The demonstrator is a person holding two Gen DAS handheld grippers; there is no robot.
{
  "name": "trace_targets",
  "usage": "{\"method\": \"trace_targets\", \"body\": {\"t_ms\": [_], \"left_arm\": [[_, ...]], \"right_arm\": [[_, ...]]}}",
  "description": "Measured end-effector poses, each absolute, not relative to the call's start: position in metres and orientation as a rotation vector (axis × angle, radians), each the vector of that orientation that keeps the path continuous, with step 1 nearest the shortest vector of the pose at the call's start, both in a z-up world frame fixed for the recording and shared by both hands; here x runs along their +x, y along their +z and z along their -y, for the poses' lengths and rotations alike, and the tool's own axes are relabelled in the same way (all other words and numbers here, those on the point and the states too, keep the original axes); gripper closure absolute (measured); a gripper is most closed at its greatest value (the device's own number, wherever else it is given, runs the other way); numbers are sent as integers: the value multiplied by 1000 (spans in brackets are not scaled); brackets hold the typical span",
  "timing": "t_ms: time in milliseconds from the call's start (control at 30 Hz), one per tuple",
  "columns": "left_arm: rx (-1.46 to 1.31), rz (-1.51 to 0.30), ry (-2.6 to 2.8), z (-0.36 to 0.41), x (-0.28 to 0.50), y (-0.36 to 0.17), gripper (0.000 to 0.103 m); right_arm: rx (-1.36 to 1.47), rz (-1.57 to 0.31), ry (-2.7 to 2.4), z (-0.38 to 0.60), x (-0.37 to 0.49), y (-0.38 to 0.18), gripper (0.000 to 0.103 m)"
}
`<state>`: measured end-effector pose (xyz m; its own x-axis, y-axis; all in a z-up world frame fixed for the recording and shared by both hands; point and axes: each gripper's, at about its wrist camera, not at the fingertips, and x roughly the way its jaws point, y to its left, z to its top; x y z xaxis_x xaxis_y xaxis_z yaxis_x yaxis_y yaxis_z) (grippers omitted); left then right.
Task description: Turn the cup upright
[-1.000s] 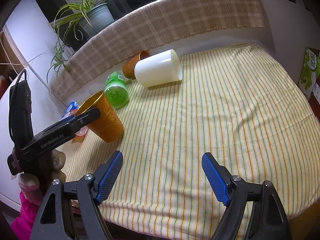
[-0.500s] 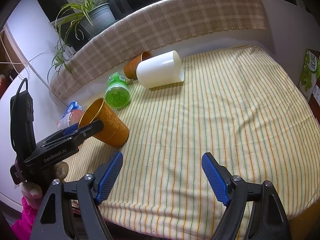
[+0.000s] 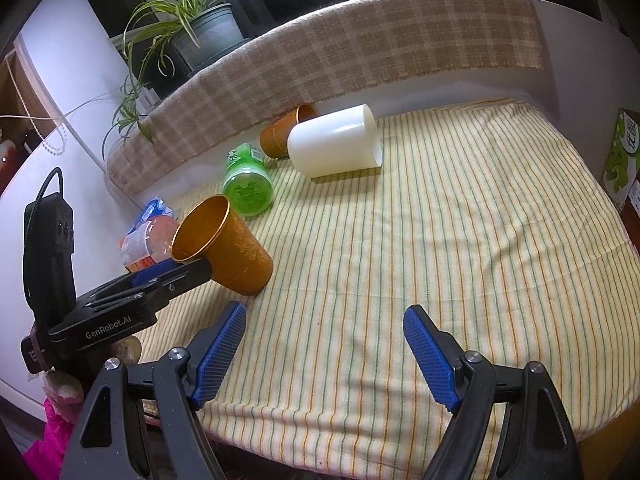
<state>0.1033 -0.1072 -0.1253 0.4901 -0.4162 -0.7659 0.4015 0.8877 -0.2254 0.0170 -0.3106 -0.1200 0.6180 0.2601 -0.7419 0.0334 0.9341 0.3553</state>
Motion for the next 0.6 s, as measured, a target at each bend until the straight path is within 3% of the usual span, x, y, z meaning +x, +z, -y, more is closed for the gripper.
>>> {"method": "trace_targets", "body": {"t_ms": [200, 333, 600], "left_arm": [[-20, -909, -463, 90, 90, -120, 35], [-9, -840, -421, 78, 75, -105, 25], [26, -682, -321, 62, 49, -69, 21]], "right_arm": [[296, -860, 121, 303, 16, -110, 20], [258, -812, 119, 296, 16, -100, 16], [154, -734, 108, 276, 15, -82, 8]]}}
